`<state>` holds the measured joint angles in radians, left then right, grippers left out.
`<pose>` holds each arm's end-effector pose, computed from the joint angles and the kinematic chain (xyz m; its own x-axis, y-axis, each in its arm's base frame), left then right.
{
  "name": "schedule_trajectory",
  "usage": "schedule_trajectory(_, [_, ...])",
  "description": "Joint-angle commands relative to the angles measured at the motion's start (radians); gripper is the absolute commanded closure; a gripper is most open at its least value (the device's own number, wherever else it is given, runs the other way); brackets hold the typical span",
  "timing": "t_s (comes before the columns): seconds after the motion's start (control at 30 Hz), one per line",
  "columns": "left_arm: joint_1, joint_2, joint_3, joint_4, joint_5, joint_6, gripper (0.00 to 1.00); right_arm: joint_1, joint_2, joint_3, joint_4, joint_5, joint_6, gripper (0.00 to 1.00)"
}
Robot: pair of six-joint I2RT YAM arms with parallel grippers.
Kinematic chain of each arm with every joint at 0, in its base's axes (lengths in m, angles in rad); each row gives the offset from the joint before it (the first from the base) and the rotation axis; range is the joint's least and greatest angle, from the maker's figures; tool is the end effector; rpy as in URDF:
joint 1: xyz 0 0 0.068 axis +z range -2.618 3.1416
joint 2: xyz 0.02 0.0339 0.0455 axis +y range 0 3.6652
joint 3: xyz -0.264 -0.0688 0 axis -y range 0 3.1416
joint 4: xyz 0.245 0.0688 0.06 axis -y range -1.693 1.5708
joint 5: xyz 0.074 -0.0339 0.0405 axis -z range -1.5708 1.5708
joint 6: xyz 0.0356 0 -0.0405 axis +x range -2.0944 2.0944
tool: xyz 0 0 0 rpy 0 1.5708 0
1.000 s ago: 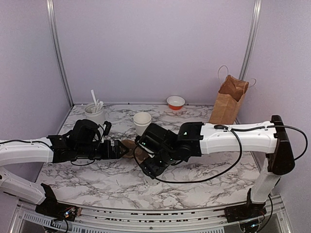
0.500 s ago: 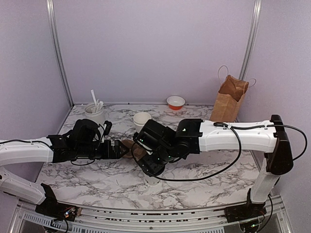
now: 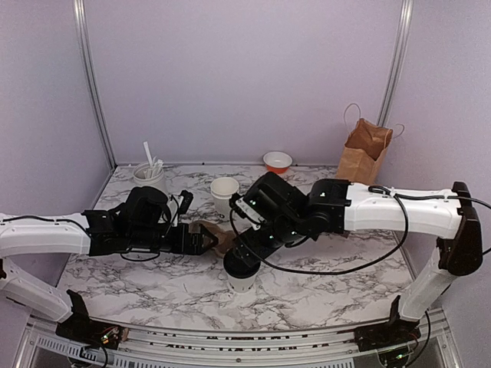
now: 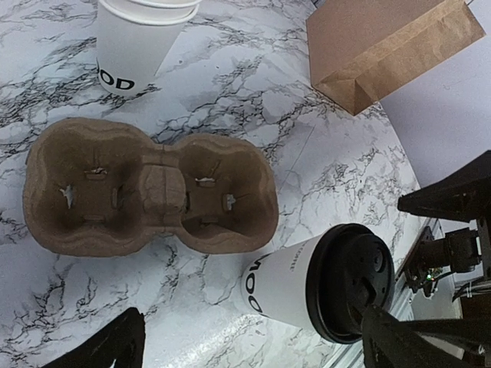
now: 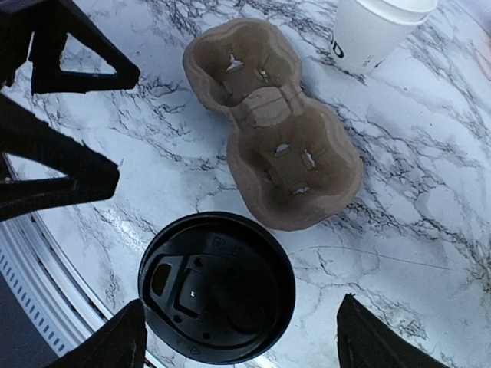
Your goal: Pack the takeout coffee
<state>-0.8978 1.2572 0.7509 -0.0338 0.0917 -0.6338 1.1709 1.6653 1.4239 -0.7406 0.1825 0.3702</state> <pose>0.1694 -0.2177 0.2420 -0.7484 -0.0072 -0.6632 0.4771 0.6888 -0.5459 0.1452 0.3270 0.2854 -0.6154 -0.5420 -0.5723 -0.6907 0.7206 0.0602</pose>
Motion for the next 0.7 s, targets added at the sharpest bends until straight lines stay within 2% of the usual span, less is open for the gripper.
schedule_trajectory(0.0, [-0.042, 0.030, 0.043, -0.009, -0.012, 0.011, 0.02, -0.069, -0.099, -0.098, 0.114, -0.116, 0.047, 0.20])
schedule_trajectory(0.1, [-0.068, 0.051, 0.054, -0.010, -0.022, 0.006, 0.06, -0.104, -0.149, -0.182, 0.170, -0.173, 0.076, 0.25])
schedule_trajectory(0.33, [-0.121, 0.106, 0.098, -0.019, -0.035, 0.006, 0.21, -0.184, -0.264, -0.366, 0.308, -0.304, 0.141, 0.34])
schedule_trajectory(0.67, [-0.154, 0.146, 0.172, -0.094, -0.090, 0.041, 0.33, -0.219, -0.295, -0.457, 0.398, -0.369, 0.172, 0.39])
